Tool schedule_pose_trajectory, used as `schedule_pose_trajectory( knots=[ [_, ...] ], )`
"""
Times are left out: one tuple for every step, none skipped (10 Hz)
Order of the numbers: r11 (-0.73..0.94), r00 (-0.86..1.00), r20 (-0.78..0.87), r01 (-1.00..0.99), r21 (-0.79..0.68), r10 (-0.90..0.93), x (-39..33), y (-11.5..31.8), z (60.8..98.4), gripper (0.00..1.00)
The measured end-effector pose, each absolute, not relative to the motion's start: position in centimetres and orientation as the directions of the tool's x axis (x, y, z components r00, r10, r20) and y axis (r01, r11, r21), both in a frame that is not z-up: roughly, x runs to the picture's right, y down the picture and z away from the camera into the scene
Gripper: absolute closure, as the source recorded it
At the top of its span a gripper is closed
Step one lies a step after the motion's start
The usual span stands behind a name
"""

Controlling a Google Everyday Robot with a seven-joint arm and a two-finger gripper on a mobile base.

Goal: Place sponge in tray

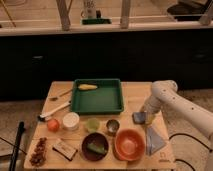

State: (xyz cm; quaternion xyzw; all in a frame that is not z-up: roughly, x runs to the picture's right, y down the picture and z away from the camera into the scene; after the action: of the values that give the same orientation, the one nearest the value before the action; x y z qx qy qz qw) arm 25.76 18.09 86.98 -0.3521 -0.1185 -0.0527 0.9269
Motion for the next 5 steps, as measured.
schedule_pose_trajectory(
  knots=[
    [0.744, 0.965, 0.263, 0.183, -0.643, -0.01, 25.7, 18.05, 86.88, 1.0],
    [0.743, 0.963, 0.27, 0.185, -0.644, -0.006, 25.7, 17.92, 86.76, 1.0],
    [0.743, 0.961, 0.277, 0.186, -0.643, -0.001, 25.91, 17.79, 86.54, 1.0],
    [0.746, 0.959, 0.282, 0.185, -0.64, 0.003, 26.15, 17.58, 86.3, 1.0],
    [0.751, 0.958, 0.285, 0.184, -0.634, 0.006, 26.36, 17.29, 86.05, 1.0]
  ],
)
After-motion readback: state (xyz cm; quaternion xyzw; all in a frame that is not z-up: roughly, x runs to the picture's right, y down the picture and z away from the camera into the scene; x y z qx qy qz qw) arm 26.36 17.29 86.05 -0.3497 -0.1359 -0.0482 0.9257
